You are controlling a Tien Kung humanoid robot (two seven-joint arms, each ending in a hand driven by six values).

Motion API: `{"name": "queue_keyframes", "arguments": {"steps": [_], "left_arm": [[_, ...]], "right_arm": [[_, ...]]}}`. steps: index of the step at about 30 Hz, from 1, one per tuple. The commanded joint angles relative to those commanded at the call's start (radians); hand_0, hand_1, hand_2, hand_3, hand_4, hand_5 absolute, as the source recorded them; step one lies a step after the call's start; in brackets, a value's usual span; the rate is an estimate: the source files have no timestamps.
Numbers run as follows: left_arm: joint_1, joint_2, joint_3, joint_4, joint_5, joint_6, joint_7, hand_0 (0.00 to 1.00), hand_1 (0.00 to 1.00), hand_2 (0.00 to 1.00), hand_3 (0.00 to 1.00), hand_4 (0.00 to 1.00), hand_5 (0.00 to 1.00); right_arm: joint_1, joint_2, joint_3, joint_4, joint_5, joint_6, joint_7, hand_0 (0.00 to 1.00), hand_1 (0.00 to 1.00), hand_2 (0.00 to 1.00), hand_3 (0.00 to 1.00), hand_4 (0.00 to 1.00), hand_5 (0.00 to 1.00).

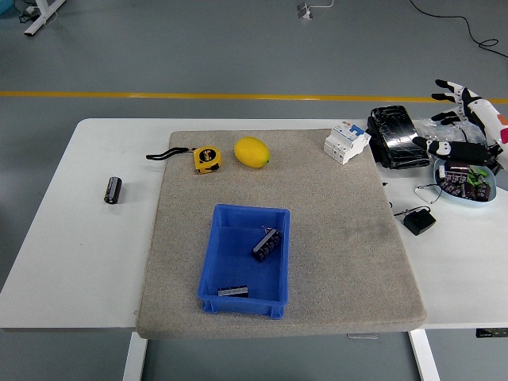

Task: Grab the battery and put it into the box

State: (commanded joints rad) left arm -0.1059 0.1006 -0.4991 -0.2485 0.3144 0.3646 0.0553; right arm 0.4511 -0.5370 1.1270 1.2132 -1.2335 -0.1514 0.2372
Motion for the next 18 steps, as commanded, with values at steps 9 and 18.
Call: {"name": "queue_keyframes", "arguments": {"steps": [9,18], "left_arm": [[-0.026,-0.005,0.028,-0.006,-0.015,-0.002,-0.007,0.756,0.696,0.709,0.635,0.699,0.602],[-0.037,-0.015,0.038,-0.009,-0.020,-0.008,-0.009,0.754,0.707,0.715,0.636,0.699,0.604]], "right_arm": [[-0.136,0.091,0.134,0.061,0.340,0.037,0.014,0.794,0.791,0.845,0.919,0.998,0.774],[-0.259,0.194,0.284,0.104,0.327,0.126,-0.005,0.814,0.804,0.850,0.920,0.998,0.815]]}}
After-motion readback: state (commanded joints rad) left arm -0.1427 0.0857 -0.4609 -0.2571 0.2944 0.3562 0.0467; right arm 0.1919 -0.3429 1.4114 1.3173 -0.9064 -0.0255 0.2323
